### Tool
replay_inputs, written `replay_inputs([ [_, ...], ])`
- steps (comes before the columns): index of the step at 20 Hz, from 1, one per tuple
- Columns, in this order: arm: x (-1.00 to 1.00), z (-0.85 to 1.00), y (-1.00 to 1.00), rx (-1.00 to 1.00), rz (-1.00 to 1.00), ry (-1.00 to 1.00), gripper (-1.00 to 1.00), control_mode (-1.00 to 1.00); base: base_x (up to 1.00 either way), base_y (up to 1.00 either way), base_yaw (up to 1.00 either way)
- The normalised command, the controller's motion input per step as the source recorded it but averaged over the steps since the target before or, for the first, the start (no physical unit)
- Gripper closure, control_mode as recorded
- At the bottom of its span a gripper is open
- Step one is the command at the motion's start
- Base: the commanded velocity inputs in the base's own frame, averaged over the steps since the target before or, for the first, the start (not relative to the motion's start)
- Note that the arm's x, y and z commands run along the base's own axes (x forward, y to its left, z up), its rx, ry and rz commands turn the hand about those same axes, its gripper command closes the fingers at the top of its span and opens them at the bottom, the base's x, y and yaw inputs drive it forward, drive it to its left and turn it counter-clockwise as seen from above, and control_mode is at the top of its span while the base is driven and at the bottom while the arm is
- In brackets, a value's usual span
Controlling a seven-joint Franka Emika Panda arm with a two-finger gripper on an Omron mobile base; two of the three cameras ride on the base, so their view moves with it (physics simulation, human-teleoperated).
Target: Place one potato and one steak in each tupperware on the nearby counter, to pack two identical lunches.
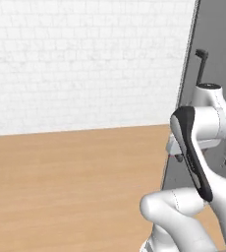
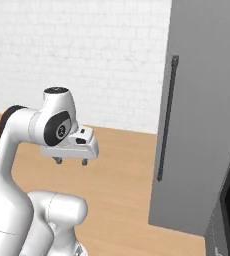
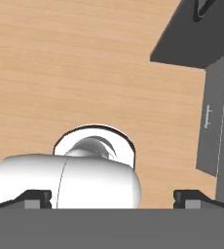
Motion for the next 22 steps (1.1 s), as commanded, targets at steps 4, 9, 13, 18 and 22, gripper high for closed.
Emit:
replay_inputs([
  [4,0.00,0.00,0.00,0.00,0.00,0.00,-1.00,1.00,1.00,1.00,0.00],
  [9,0.00,0.00,0.00,0.00,0.00,0.00,-1.00,1.00,1.00,0.92,-0.02],
  [13,0.00,0.00,0.00,0.00,0.00,0.00,-1.00,1.00,1.00,0.66,-0.14],
  [18,0.00,0.00,0.00,0.00,0.00,0.00,-1.00,1.00,1.00,-0.19,0.14],
  [22,0.00,0.00,0.00,0.00,0.00,0.00,-1.00,1.00,1.00,-0.06,0.14],
])
